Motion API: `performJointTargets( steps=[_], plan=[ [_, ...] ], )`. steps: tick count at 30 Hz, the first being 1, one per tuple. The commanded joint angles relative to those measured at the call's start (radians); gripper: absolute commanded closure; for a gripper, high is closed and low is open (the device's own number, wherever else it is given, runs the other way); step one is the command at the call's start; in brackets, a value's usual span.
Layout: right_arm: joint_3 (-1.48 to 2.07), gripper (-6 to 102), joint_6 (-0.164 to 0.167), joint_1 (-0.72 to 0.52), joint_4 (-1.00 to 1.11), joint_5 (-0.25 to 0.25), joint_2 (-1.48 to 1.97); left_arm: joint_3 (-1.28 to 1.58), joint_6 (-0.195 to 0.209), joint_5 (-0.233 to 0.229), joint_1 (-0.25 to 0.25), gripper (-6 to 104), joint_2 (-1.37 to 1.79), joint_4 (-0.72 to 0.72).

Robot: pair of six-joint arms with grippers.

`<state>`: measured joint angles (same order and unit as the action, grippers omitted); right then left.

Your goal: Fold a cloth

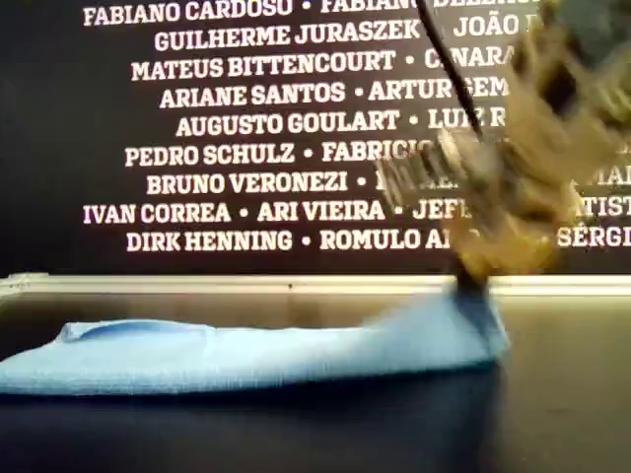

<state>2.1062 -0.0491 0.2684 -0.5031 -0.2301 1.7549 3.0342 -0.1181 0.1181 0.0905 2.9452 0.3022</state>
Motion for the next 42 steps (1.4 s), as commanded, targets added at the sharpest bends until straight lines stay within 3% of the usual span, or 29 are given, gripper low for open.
performJointTargets(
  steps=[1,5,18,36,42],
  plan=[
    [-0.14,94,-0.034,0.087,0.006,0.008,0.071,-0.006,0.006,0.005,-0.012,95,0.02,-0.006],
    [-0.249,94,-0.049,0.215,0.006,0.009,-0.002,-0.006,0.006,0.005,-0.012,95,0.02,-0.006],
    [-0.696,94,-0.049,0.457,0.005,0.009,-0.41,-0.006,0.006,0.005,-0.012,95,0.008,-0.006],
    [-1.166,94,-0.049,0.655,0.005,0.009,-0.735,-0.006,0.006,0.005,-0.012,95,0.005,-0.006],
    [-1.252,93,-0.034,0.706,0.005,-0.008,-0.836,-0.006,0.006,0.005,-0.012,95,0.005,-0.006]
  ],
)
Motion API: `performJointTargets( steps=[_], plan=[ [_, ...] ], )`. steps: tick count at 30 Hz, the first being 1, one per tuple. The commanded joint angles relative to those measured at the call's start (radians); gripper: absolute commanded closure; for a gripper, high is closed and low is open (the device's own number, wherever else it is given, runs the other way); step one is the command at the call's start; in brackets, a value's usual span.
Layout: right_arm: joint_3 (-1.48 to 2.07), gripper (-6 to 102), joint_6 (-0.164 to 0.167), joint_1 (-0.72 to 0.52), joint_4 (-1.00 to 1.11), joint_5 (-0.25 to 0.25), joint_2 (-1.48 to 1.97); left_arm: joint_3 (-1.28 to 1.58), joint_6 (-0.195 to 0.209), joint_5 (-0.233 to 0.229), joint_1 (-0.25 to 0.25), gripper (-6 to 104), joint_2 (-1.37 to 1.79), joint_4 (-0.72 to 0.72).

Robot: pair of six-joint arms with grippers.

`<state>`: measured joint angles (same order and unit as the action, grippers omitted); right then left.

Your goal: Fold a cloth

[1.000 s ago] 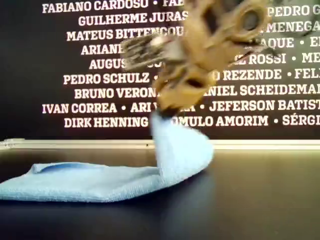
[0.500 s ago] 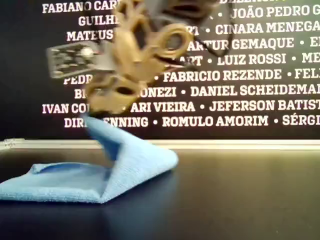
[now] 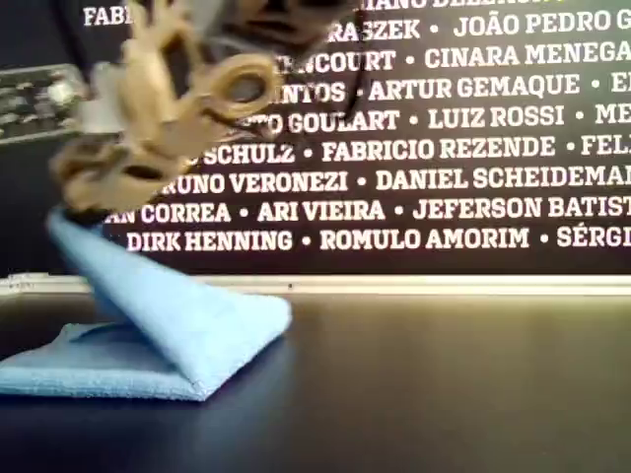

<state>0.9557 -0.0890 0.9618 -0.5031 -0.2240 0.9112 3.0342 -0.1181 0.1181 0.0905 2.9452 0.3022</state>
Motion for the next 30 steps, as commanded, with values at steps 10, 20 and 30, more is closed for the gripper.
performJointTargets(
  steps=[10,20,30],
  plan=[
    [-0.143,84,-0.008,0.032,0.005,-0.011,-0.077,-0.006,0.006,0.005,-0.012,95,0.005,-0.005],
    [-0.143,52,-0.008,0.021,0.005,0.002,-0.077,-0.006,0.006,0.005,-0.012,95,0.003,-0.005],
    [-0.118,60,-0.008,-0.095,-0.015,0.003,-0.012,-0.006,0.002,0.005,-0.012,95,0.003,-0.005]
  ],
)
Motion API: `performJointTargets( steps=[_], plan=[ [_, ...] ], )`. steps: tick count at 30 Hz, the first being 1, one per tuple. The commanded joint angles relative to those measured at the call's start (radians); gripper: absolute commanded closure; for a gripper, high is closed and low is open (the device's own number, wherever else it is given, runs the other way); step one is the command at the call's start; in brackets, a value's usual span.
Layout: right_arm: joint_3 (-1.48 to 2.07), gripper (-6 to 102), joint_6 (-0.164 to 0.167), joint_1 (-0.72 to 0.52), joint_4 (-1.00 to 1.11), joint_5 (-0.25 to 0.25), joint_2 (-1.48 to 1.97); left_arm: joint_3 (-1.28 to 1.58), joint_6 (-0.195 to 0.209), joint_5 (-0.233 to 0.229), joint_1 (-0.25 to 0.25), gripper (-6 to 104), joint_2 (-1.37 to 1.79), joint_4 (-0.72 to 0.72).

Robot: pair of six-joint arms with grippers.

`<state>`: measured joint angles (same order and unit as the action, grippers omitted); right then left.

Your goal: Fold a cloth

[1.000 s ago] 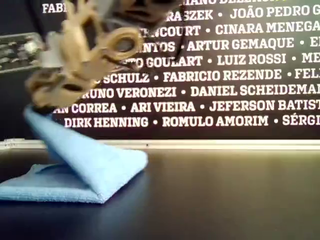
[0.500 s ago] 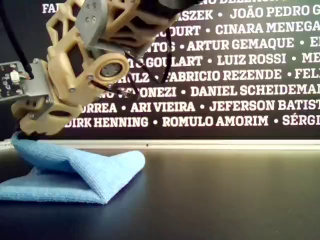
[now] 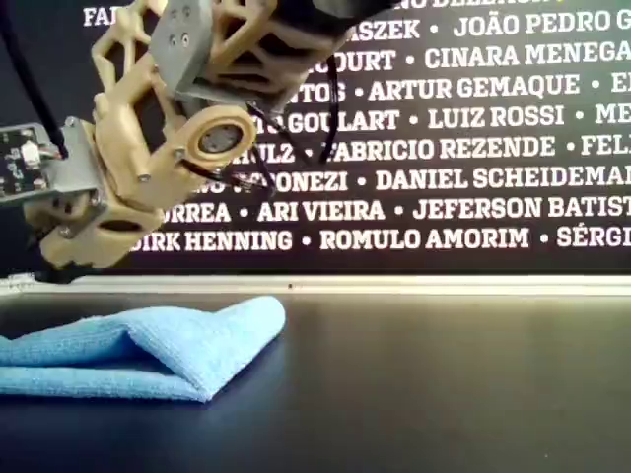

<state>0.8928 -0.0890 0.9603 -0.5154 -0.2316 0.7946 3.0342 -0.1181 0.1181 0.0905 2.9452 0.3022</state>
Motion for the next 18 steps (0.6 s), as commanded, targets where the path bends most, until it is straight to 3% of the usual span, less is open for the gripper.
performJointTargets(
  steps=[1,5,7,18],
  plan=[
    [-0.054,66,-0.008,-0.135,-0.003,0.011,0.118,-0.006,-0.003,0.005,-0.012,95,0.003,-0.005],
    [-0.054,92,-0.008,-0.31,-0.005,0.009,0.147,-0.006,-0.005,0.005,-0.012,95,0.011,-0.005],
    [-0.044,100,-0.008,-0.388,-0.015,0.009,0.181,-0.006,-0.003,0.005,-0.012,95,0.02,-0.005],
    [0.41,95,0.014,-0.856,-0.103,0.011,0.655,-0.006,-0.006,0.005,-0.023,95,0.021,-0.006]
  ],
)
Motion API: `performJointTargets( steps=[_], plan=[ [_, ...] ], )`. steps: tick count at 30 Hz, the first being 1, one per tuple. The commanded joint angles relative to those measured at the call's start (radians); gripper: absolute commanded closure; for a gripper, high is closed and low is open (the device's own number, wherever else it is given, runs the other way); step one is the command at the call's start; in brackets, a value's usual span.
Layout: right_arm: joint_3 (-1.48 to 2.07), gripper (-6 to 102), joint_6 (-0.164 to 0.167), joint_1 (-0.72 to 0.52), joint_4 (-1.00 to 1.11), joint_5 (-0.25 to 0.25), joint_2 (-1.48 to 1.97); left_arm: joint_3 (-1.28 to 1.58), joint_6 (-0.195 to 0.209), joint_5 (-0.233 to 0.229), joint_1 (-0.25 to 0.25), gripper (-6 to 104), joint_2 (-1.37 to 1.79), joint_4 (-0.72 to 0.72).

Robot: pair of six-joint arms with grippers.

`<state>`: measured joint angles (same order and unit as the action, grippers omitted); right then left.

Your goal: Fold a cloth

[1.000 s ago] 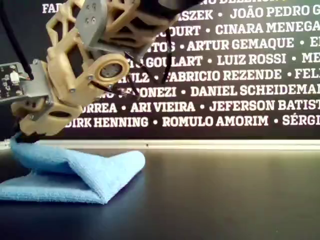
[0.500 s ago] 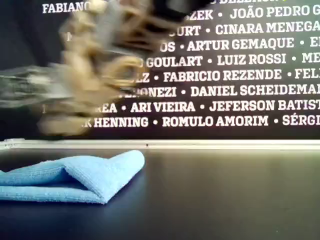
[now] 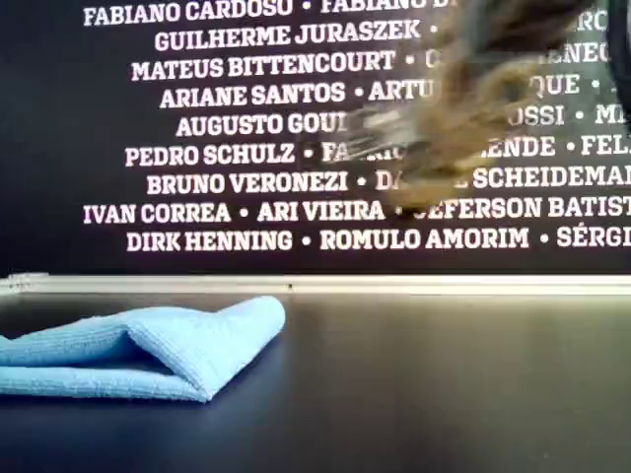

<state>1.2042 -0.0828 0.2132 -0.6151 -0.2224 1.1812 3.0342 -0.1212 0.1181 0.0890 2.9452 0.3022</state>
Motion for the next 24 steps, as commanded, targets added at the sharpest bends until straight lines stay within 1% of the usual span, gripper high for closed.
performJointTargets(
  steps=[1,2,5,7,9,14,16,17,20,24],
  plan=[
    [0.17,95,0.008,-0.143,-0.003,0.002,0.334,-0.006,-0.002,0.005,-0.021,95,0.021,-0.006],
    [0.252,95,0.012,-0.167,-0.003,0.003,0.407,-0.006,0.002,0.005,-0.021,95,0.021,-0.006],
    [0.52,95,0.04,-0.209,0.017,0.006,0.635,-0.006,0.003,0.005,-0.021,95,0.023,-0.006],
    [0.68,95,0.044,-0.219,0.021,0.029,0.801,-0.006,0.006,0.005,-0.021,95,0.023,-0.006],
    [0.816,95,0.044,-0.221,0.057,0.071,0.943,-0.006,0.008,0.005,-0.021,95,0.023,-0.006],
    [1.083,95,0.046,-0.222,0.262,0.21,1.15,-0.006,0.008,0.005,-0.015,95,0.023,-0.006],
    [1.166,95,0.046,-0.219,0.33,0.242,1.178,-0.006,0.008,0.005,-0.015,95,0.023,-0.006],
    [1.203,95,0.046,-0.219,0.356,0.252,1.192,-0.006,0.008,0.005,-0.015,95,0.023,-0.006],
    [1.305,95,0.029,-0.225,0.416,0.253,1.22,-0.006,0.009,0.005,-0.012,95,0.023,-0.006],
    [1.466,95,0.028,-0.265,0.468,0.253,1.355,-0.006,0.009,0.005,-0.012,95,0.023,-0.006]
  ],
)
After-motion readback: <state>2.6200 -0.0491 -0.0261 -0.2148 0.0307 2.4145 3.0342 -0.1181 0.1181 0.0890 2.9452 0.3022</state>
